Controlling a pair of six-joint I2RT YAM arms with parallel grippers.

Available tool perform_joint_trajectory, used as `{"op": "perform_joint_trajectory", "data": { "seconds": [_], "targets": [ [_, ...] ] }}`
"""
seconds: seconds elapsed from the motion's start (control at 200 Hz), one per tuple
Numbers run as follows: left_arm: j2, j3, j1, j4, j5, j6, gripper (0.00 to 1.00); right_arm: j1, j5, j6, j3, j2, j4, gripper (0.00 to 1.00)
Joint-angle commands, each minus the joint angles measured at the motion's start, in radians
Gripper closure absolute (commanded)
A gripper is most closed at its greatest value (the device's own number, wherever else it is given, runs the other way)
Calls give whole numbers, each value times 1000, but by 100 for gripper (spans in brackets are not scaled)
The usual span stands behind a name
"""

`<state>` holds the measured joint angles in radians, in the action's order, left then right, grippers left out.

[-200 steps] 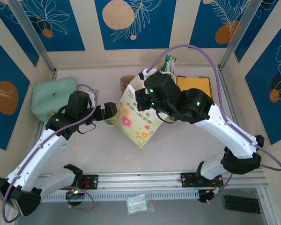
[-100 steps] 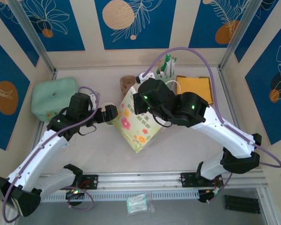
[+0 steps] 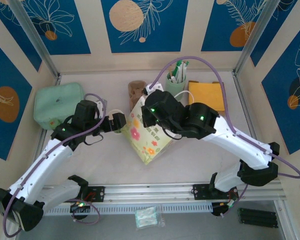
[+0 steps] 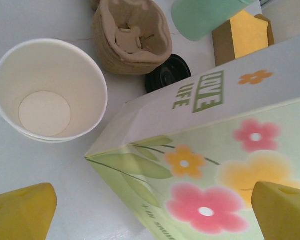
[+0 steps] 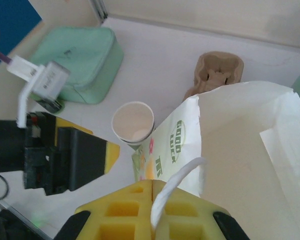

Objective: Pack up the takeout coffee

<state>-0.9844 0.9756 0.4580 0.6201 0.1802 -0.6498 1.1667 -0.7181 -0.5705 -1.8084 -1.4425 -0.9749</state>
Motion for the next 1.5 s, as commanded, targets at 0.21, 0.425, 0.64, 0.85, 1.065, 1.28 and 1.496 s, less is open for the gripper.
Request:
{"op": "perform_joint_trajectory", "data": {
  "seconds": [0.21, 0.425, 0.64, 0.85, 1.065, 1.28, 1.496],
  "targets": [
    [23, -41, -10, -14, 22, 2, 1, 41, 32, -43, 42, -49, 49, 86],
    [36, -57, -10, -13, 19, 3, 1, 78, 49, -35, -13, -89, 43, 77],
    [59, -76, -10, -4, 14, 0, 1, 102, 64, -27, -79, -114, 15, 57],
    [110, -106, -10, 22, -3, -12, 1, 109, 84, -21, -135, -96, -10, 37],
    [160, -133, -10, 53, -15, -25, 1, 108, 68, -28, -147, -42, -38, 33],
    [209, -157, -10, 88, -28, -32, 1, 46, 25, -95, -41, 84, -137, 27],
    [285, -201, -10, 139, -70, -68, 0, -99, 163, -216, 225, 278, -160, 19]
  ]
}}
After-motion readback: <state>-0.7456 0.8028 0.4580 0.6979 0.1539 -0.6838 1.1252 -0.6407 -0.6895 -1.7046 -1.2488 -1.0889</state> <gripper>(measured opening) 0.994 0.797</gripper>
